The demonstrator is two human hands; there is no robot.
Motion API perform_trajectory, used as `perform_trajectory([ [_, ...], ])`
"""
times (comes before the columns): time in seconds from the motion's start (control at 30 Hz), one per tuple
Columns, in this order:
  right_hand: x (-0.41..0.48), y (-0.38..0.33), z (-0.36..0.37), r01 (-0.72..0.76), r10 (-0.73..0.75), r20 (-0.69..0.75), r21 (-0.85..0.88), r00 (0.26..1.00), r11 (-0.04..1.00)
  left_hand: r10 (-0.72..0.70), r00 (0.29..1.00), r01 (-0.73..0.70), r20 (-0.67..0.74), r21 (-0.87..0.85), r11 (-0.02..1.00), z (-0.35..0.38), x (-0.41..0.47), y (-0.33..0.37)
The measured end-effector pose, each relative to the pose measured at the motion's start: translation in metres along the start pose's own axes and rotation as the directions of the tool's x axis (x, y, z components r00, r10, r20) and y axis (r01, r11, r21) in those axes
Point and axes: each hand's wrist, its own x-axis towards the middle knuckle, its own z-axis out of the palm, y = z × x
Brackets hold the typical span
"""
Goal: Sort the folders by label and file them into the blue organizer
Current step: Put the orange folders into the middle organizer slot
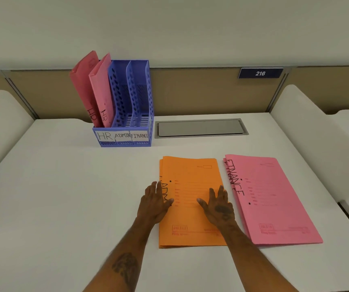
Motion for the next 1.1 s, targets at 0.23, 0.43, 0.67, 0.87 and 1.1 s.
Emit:
perform_trajectory([
  [0.23, -0.004, 0.0, -0.003, -0.13, 0.128, -0.08, -0.029, 0.989, 0.991, -0.094, 0.995, 0.095, 0.014, -0.038, 0.995, 0.014, 0.0, 0.001],
  [0.43, -0.001, -0.005, -0.008, -0.197, 0.212, -0.129, 0.122, 0.969, 0.973, -0.118, 0.993, 0.116, -0.015, -0.117, 0.986, 0.014, 0.002, 0.01],
  [0.67, 0.002, -0.003, -0.011, -0.223, 0.253, -0.14, 0.199, 0.957, 0.954, -0.225, 0.971, 0.221, 0.074, -0.626, 0.748, -0.001, 0.004, 0.028],
  [0.87, 0.004, -0.002, -0.019, -0.217, 0.241, -0.1, 0.206, 0.965, 0.954, -0.22, 0.973, 0.186, 0.07, -0.806, 0.562, -0.015, -0.001, 0.048],
  [1.1, 0.023, -0.024, -0.072, -0.058, 0.118, -0.135, 0.381, 0.984, 0.923, -0.2, 0.978, 0.068, -0.064, -0.802, 0.593, -0.055, -0.003, 0.055],
])
